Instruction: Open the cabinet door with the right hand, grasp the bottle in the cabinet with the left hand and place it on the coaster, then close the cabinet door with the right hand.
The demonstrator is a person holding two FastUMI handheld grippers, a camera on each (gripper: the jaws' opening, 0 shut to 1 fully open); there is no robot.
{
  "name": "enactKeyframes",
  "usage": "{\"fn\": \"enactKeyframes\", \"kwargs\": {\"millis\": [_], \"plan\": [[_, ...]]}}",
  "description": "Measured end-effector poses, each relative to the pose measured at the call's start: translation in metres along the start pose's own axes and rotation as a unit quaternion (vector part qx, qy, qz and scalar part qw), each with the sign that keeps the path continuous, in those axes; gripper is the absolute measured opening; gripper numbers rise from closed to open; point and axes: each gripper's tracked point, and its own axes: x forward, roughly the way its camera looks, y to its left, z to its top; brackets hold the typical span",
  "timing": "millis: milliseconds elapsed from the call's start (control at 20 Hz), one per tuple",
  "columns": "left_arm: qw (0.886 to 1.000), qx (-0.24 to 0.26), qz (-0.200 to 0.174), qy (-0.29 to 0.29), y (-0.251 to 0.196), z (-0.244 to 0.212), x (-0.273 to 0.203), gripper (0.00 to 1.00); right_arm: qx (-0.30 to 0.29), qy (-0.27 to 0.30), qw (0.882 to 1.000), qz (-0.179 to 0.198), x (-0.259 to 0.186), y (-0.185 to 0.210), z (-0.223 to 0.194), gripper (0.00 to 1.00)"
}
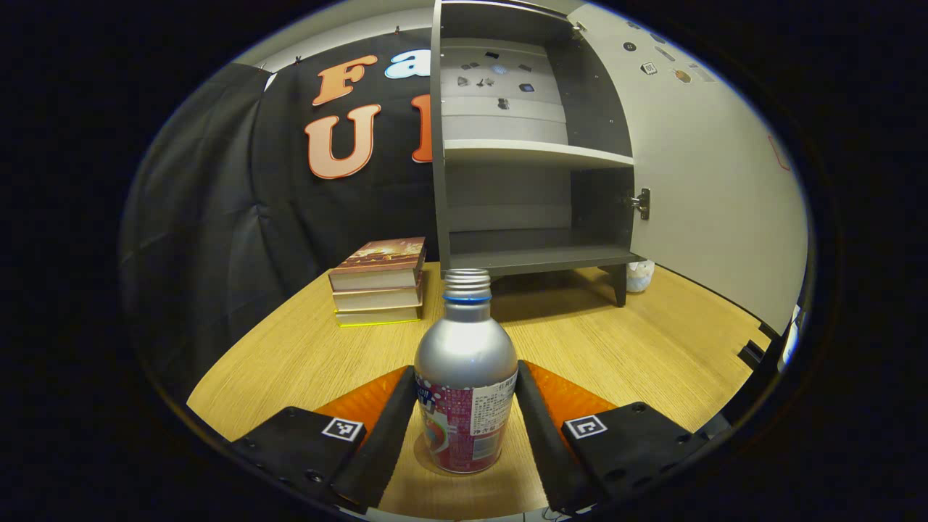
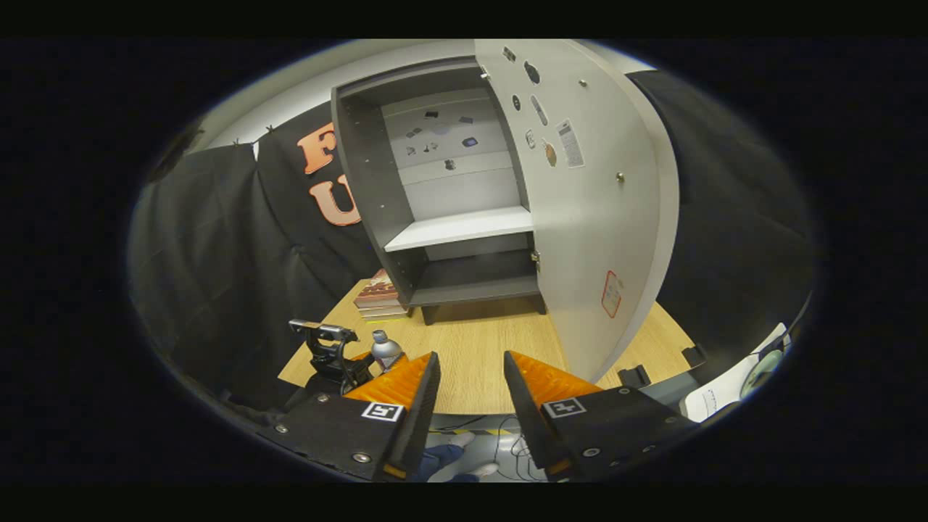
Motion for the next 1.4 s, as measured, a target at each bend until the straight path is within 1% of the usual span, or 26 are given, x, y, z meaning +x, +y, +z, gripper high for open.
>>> {"fn": "enactKeyframes", "kwargs": {"millis": [250, 450, 650, 800, 900, 1100, 1250, 1400], "plan": [[1.000, -0.005, 0.000, -0.017, 0.003, 0.006, 0.005, 0.86, 0.006, 0.005, 1.000, -0.001, -0.001, 0.000, -0.004, 0.56], [1.000, -0.008, 0.006, -0.013, 0.009, 0.000, 0.008, 0.87, 0.001, 0.007, 1.000, -0.001, -0.001, 0.000, -0.005, 0.56], [1.000, -0.010, 0.008, -0.007, 0.010, -0.004, 0.001, 0.86, 0.004, 0.009, 1.000, 0.000, 0.002, 0.002, -0.007, 0.56], [1.000, -0.009, 0.010, -0.006, 0.009, -0.005, -0.004, 0.87, 0.003, 0.012, 1.000, 0.002, 0.003, 0.003, -0.011, 0.56], [1.000, -0.003, 0.010, -0.010, 0.010, -0.002, -0.006, 0.88, 0.003, 0.013, 1.000, 0.004, 0.004, 0.005, -0.013, 0.56], [1.000, -0.011, 0.005, -0.012, 0.007, 0.003, -0.010, 0.88, 0.006, 0.012, 1.000, 0.004, 0.002, 0.005, -0.014, 0.55], [1.000, -0.009, 0.009, -0.015, 0.008, 0.009, -0.013, 0.88, 0.007, 0.006, 1.000, 0.005, -0.002, 0.004, -0.012, 0.55], [1.000, -0.004, 0.010, -0.026, 0.009, 0.022, -0.019, 0.88, 0.009, 0.002, 1.000, 0.008, -0.006, 0.005, -0.013, 0.56]]}}
